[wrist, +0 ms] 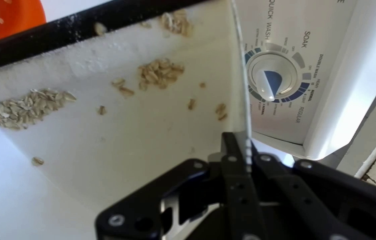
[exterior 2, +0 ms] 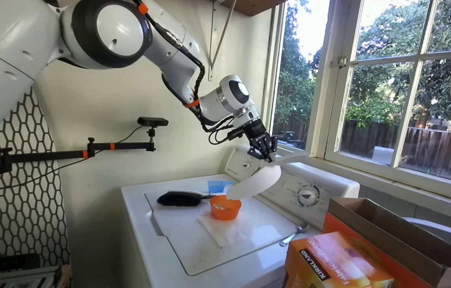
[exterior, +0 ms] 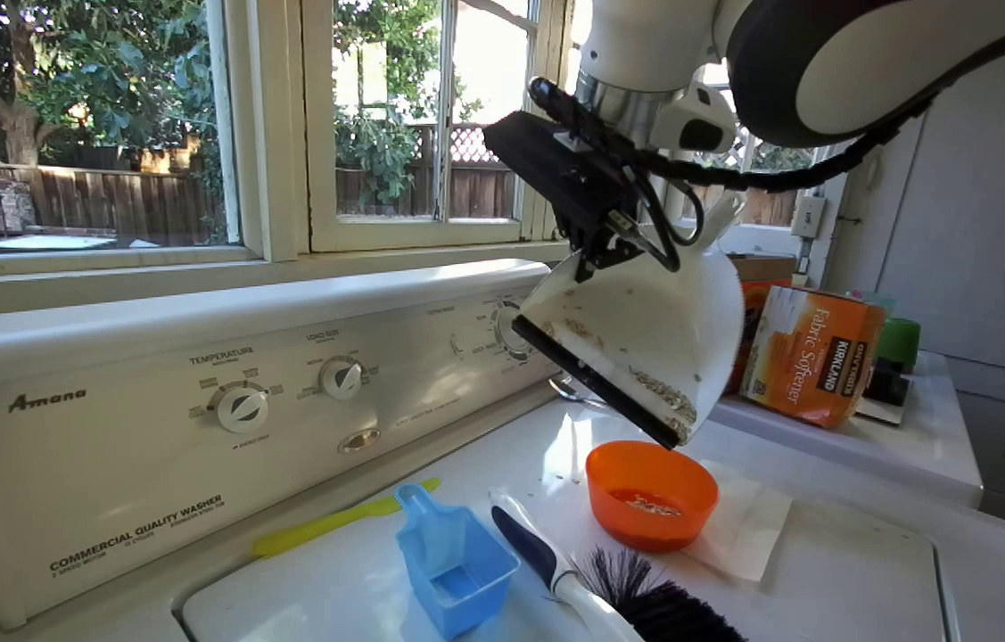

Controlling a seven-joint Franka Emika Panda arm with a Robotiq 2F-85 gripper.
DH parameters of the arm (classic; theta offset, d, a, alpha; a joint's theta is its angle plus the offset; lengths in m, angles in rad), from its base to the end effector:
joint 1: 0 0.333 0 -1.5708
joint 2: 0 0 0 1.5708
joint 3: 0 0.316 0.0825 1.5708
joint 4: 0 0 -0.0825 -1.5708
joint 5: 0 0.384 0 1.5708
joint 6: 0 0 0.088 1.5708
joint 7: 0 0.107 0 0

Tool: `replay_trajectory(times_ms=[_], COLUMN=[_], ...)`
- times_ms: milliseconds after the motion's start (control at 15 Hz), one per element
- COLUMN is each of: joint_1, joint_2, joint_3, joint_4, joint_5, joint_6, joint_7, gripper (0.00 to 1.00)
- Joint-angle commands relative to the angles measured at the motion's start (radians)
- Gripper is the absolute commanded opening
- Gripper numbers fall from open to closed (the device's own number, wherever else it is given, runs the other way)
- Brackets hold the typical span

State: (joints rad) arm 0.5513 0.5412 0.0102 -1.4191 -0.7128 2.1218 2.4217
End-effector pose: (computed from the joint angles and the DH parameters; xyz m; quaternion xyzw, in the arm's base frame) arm 0.6329 0.3616 0.4104 -0.6849 0.6556 -0.3137 0.0511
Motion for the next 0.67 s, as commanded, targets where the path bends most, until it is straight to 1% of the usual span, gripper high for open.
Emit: replay_trajectory(times_ms=[0, 600], joint_1=[0.01, 0.036], joint_2=[-0.025, -0.036], joint_3=[0.016, 0.032], joint_4=[-0.024, -0.033], joint_5=[-0.045, -0.113], joint_6=[-0.036, -0.068], joint_7=[0.025, 0.043], gripper=[0.01, 0.01])
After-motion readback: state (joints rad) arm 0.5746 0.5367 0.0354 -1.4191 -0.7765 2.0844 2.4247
